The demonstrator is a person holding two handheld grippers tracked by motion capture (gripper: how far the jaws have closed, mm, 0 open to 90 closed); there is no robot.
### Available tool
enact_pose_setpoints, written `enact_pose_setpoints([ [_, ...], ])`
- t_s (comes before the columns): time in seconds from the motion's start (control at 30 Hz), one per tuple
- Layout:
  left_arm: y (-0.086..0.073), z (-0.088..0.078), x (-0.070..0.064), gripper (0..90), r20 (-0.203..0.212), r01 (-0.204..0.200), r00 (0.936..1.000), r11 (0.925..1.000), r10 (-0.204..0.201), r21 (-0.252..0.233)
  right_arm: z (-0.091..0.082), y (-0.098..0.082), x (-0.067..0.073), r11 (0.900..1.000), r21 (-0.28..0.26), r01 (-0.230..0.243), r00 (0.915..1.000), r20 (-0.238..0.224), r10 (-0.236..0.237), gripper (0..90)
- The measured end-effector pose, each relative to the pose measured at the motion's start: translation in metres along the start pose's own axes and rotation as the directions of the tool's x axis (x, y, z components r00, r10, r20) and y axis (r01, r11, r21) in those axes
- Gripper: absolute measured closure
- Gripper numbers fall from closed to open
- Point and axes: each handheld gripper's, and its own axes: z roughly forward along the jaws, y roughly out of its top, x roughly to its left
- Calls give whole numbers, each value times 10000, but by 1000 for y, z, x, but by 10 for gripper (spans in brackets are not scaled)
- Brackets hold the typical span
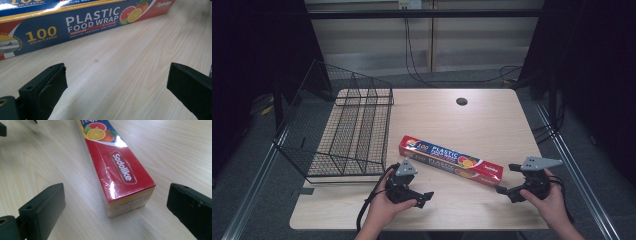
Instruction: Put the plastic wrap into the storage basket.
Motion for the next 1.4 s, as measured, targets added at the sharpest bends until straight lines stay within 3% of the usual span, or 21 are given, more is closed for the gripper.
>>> enact_pose_setpoints([
  [0.27,4,4,-3,20,181,-19,9998,10000,17,84,-3,-1,-2,10000,-19,-12,9998,-179,12,18],
  [0.37,6,5,-3,12,348,58,9994,9999,-63,144,-3,-1,0,10000,24,47,9998,-192,-47,19],
  [0.47,10,7,-3,6,830,193,9963,9997,-204,130,-4,-1,0,9999,19,112,9997,-234,-112,21],
  [0.57,14,9,-3,4,870,274,9958,9995,-287,157,-4,-1,0,10000,23,63,9997,-253,-62,22],
  [1.1,65,21,3,16,977,-520,9941,9969,461,584,-5,0,-2,9999,-136,-86,9989,-460,80,23],
  [1.4,86,34,9,15,921,-966,9919,9903,874,999,-5,-1,-4,9994,-255,-239,9980,-589,223,23],
])
